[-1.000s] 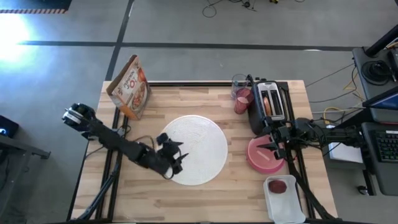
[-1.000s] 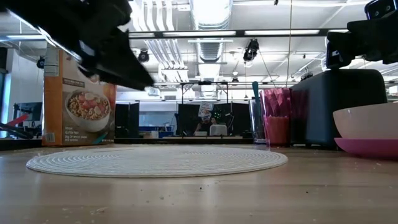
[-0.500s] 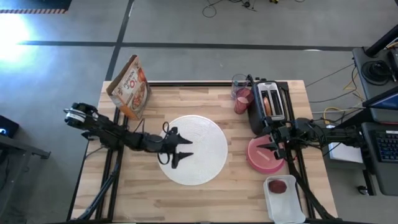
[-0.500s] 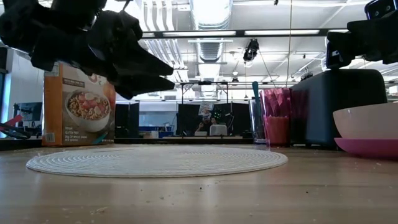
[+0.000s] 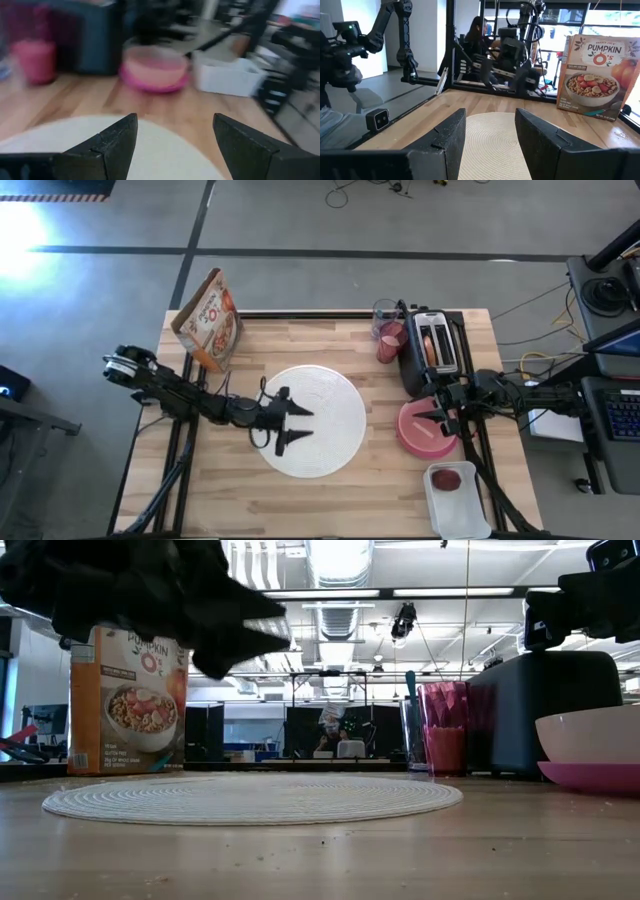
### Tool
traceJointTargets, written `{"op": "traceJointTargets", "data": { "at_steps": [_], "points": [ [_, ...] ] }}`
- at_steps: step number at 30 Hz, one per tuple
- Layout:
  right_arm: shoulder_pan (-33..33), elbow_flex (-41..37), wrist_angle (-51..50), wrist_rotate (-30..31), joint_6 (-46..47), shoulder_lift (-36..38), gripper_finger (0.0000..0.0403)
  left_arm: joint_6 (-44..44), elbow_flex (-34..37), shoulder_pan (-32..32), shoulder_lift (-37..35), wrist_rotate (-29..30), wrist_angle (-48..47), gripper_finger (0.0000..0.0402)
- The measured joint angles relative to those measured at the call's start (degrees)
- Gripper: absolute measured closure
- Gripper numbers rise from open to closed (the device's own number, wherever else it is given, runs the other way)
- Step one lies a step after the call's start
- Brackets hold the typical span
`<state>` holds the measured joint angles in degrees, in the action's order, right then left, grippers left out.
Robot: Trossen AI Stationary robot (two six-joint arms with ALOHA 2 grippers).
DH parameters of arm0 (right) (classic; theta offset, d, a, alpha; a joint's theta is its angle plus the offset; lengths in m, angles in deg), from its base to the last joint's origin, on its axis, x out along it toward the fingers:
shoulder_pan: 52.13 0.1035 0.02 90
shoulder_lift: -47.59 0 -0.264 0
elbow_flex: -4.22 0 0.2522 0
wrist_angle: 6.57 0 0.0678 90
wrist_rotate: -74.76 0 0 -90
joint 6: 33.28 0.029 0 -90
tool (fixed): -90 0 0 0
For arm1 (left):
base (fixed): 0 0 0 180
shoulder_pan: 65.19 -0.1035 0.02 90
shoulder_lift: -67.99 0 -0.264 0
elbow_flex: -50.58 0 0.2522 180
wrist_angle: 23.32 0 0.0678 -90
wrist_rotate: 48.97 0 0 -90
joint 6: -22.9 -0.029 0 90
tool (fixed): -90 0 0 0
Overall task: Arrange a breakfast setting
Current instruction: Put the orange bowl on the white placemat
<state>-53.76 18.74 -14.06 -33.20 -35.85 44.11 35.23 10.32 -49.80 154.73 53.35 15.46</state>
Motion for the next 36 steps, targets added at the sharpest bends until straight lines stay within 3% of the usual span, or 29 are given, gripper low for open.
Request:
{"op": "traceJointTargets", "data": {
  "at_steps": [5,18,28,36],
  "points": [
    [0.00,0.00,0.00,0.00,0.00,0.00,0.0241,-4.35,-0.07,1.55,0.00,-5.41,2.77,0.0157],
    [-0.01,0.00,0.20,1.36,-0.88,0.00,0.0241,-3.71,-0.07,1.83,0.00,-5.43,5.31,0.0157],
    [-0.03,0.01,5.93,1.90,9.23,-0.25,0.0241,3.11,-0.07,-2.85,0.00,-5.44,6.65,0.0157],
    [-0.03,0.00,13.59,1.70,15.12,-0.34,0.0241,8.46,-0.07,-11.02,0.00,-21.34,6.59,0.0161]
  ]
}}
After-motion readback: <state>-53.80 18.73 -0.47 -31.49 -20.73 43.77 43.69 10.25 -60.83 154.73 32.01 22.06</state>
